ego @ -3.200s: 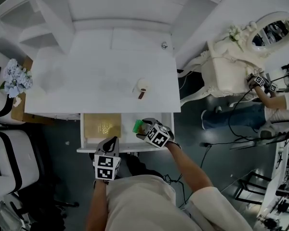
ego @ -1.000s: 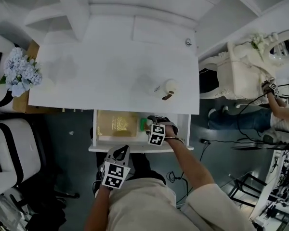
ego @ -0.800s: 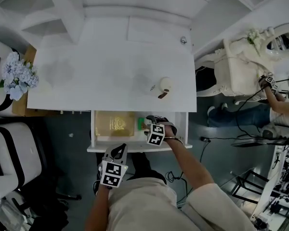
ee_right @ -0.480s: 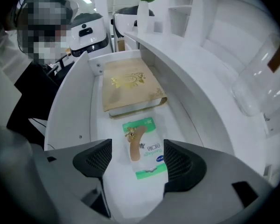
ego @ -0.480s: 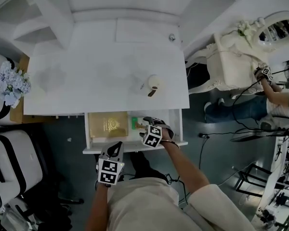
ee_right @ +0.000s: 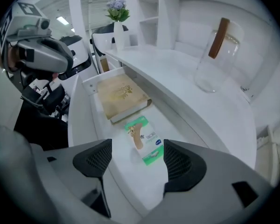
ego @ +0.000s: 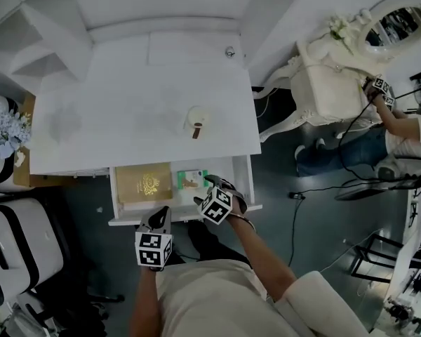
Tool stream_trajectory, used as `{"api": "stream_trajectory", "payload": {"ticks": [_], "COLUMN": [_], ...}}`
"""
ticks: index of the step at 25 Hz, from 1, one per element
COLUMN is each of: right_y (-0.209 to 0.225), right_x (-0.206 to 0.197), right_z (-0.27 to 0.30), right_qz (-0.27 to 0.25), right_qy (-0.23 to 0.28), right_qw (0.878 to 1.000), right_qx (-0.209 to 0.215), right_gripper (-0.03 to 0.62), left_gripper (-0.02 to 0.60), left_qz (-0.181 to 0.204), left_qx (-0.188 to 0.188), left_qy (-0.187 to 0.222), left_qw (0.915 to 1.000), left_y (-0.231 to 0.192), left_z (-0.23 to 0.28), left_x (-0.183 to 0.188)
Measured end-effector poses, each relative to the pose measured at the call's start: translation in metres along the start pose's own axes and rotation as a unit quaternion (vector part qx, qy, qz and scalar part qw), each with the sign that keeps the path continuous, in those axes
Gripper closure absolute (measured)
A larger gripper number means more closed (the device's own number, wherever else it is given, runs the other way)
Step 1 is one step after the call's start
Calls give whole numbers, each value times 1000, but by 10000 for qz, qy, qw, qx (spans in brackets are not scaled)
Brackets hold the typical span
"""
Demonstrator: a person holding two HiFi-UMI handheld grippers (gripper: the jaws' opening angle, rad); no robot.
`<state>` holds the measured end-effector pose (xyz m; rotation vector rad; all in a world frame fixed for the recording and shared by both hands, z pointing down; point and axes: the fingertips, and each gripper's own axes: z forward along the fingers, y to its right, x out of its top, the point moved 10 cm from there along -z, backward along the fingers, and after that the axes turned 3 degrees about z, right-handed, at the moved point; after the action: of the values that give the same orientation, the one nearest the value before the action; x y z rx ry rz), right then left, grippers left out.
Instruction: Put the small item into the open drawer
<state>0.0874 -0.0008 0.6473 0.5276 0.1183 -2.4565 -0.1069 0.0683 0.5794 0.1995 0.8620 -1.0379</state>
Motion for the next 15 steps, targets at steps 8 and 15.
{"api": "stream_trajectory", "payload": {"ticks": [8,15], "right_y": [-7,-8], "right_x": [-19,-39], "right_z": [-55,-87], "right_qz": [745,1624], "right_qy": [686,1325], "right_qw": [9948,9778], "right_qx": [-110,-22], "right_gripper": [229,230], "left_gripper": [565,565], "left_qz": [-586,-236], "left_qx": [209,268], "left_qy": [247,369], "left_qw": [9978,9987], "left_y": [27,35], "left_z": [3,6], "left_x": [-4,17]}}
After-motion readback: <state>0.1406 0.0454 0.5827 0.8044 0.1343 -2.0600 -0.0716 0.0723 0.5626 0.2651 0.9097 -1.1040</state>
